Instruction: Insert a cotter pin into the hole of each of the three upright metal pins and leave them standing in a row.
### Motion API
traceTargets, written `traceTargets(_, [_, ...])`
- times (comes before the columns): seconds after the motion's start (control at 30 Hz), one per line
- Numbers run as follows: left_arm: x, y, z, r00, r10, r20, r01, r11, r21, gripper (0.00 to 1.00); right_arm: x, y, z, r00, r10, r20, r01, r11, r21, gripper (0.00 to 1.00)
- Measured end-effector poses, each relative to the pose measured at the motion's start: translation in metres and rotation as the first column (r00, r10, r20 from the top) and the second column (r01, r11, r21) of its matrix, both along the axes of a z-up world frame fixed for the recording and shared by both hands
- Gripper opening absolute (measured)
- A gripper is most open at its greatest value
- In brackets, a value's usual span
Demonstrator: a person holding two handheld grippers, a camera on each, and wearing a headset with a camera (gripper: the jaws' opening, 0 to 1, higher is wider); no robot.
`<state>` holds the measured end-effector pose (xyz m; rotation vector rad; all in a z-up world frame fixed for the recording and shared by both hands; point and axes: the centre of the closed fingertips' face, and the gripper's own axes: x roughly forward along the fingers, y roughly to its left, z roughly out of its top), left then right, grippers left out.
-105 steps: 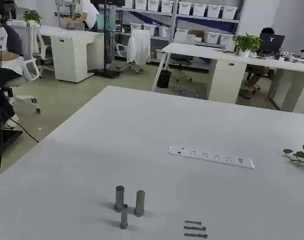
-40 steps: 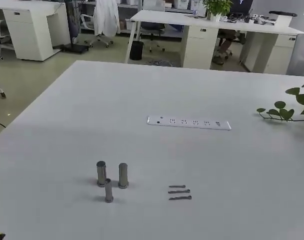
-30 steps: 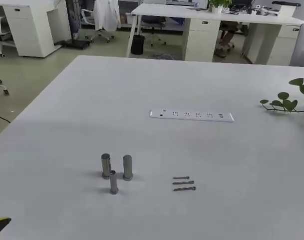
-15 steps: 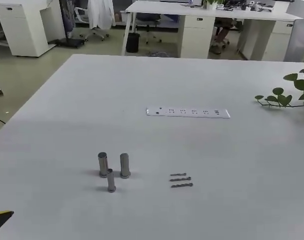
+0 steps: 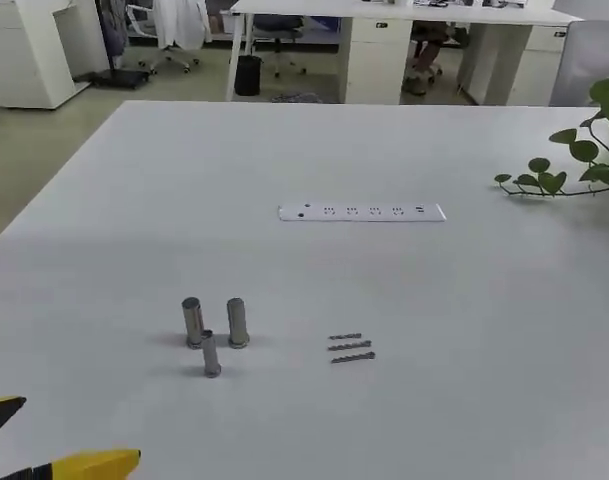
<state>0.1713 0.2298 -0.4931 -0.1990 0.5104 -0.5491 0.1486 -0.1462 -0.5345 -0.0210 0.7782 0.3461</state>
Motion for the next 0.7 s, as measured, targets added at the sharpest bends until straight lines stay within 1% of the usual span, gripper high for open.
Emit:
traceTargets(0.07, [0.003,-0.001,-0.002,1.000,-0.005,-0.002,0.005,1.000,0.009,0.88,0.001,0.003,0.002,1.000,-0.001,0.011,0.001,1.000,0.019,0.94])
traceTargets(0.13, [0.006,-0.001,-0.006,1.000,-0.011,-0.002,0.011,1.000,0.020,0.87,0.001,0.004,0.003,1.000,-0.003,0.019,0.002,1.000,0.024,0.94])
traceTargets(0.23, [0.013,-0.003,-0.011,1.000,-0.021,-0.015,0.021,1.000,0.023,0.86,0.002,0.006,0.001,1.000,0.000,0.016,-0.001,1.000,0.022,0.94])
traceTargets(0.3, [0.017,-0.004,-0.013,0.999,-0.032,-0.021,0.033,0.999,0.038,0.85,0.001,0.007,-0.002,1.000,0.003,0.006,-0.004,1.000,0.026,0.94])
traceTargets(0.37, [0.023,-0.004,-0.013,0.999,-0.037,-0.016,0.038,0.998,0.052,0.85,0.001,0.008,-0.003,1.000,0.007,0.003,-0.007,1.000,0.026,0.94])
traceTargets(0.47, [0.032,-0.008,-0.009,0.999,-0.051,-0.003,0.051,0.998,0.045,0.84,0.001,0.009,-0.004,1.000,0.011,-0.003,-0.010,1.000,0.023,0.94])
traceTargets(0.53, [0.036,-0.011,-0.008,0.998,-0.060,0.002,0.060,0.997,0.048,0.83,0.001,0.009,-0.005,1.000,0.012,-0.006,-0.012,1.000,0.024,0.94])
traceTargets(0.67, [0.046,-0.017,-0.006,0.996,-0.087,0.011,0.086,0.994,0.068,0.82,0.001,0.009,-0.005,1.000,0.014,-0.006,-0.014,1.000,0.023,0.93])
traceTargets(0.7, [0.050,-0.018,-0.006,0.995,-0.099,0.017,0.098,0.992,0.079,0.82,0.000,0.009,-0.005,1.000,0.014,-0.007,-0.014,1.000,0.022,0.93])
